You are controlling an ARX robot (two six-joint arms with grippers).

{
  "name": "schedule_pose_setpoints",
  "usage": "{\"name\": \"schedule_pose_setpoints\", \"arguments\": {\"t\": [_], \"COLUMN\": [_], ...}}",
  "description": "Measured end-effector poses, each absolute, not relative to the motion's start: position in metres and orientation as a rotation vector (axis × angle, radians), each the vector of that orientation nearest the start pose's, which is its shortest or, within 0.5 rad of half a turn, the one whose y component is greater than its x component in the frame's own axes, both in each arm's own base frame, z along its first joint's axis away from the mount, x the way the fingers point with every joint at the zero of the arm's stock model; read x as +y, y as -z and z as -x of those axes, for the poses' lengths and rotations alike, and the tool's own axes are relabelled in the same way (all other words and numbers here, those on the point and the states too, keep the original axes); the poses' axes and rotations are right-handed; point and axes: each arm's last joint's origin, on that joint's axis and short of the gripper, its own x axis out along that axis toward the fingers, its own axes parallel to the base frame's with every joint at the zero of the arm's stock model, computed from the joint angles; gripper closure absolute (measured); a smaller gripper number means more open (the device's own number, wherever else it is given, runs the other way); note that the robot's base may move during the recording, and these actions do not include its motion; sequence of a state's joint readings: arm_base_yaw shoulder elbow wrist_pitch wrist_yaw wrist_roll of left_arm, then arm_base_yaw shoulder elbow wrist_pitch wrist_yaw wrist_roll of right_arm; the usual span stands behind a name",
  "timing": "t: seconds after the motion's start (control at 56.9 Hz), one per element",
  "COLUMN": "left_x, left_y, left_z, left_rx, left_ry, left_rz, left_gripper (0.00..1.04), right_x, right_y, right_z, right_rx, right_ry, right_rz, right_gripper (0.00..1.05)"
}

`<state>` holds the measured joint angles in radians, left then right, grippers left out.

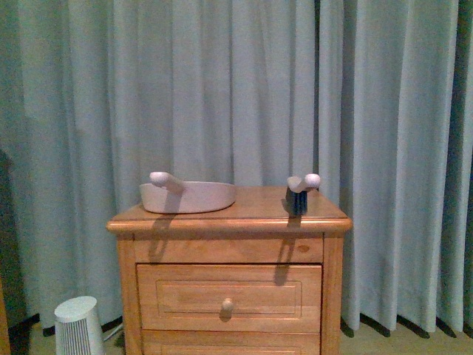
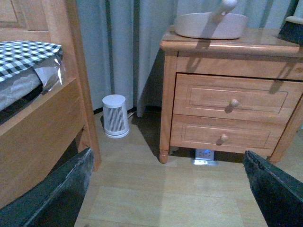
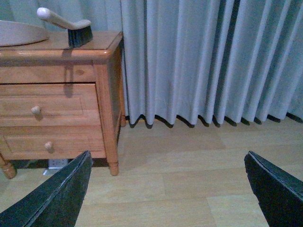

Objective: Clean up trash

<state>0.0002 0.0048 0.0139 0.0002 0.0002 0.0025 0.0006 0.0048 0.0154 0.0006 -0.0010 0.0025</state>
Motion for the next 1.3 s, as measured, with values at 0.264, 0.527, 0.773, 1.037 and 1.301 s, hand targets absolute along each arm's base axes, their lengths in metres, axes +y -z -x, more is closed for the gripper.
{"name": "schedule_pose_setpoints", "arguments": {"t": [0.264,0.527,0.773,1.037,1.301], "left_x": [0.0,0.0,0.0,0.0,-0.014], "left_y": [-0.168,-0.168,-0.168,-0.167,-0.235], "left_z": [-0.097,-0.097,-0.097,-0.097,-0.176], "left_rx": [-0.009,-0.009,-0.009,0.072,0.299], "left_ry": [0.0,0.0,0.0,0.071,0.144], "left_rz": [-0.002,-0.002,-0.002,0.043,-0.009], "left_gripper": [0.08,0.08,0.08,0.08,0.08], "right_x": [0.0,0.0,0.0,0.0,0.0], "right_y": [-0.168,-0.168,-0.168,-0.168,-0.168], "right_z": [-0.097,-0.097,-0.097,-0.097,-0.097], "right_rx": [-0.011,-0.011,-0.01,-0.01,-0.01], "right_ry": [-0.002,-0.002,-0.001,-0.001,-0.002], "right_rz": [-0.002,-0.002,-0.003,-0.002,-0.002], "right_gripper": [0.07,0.07,0.07,0.07,0.07]}}
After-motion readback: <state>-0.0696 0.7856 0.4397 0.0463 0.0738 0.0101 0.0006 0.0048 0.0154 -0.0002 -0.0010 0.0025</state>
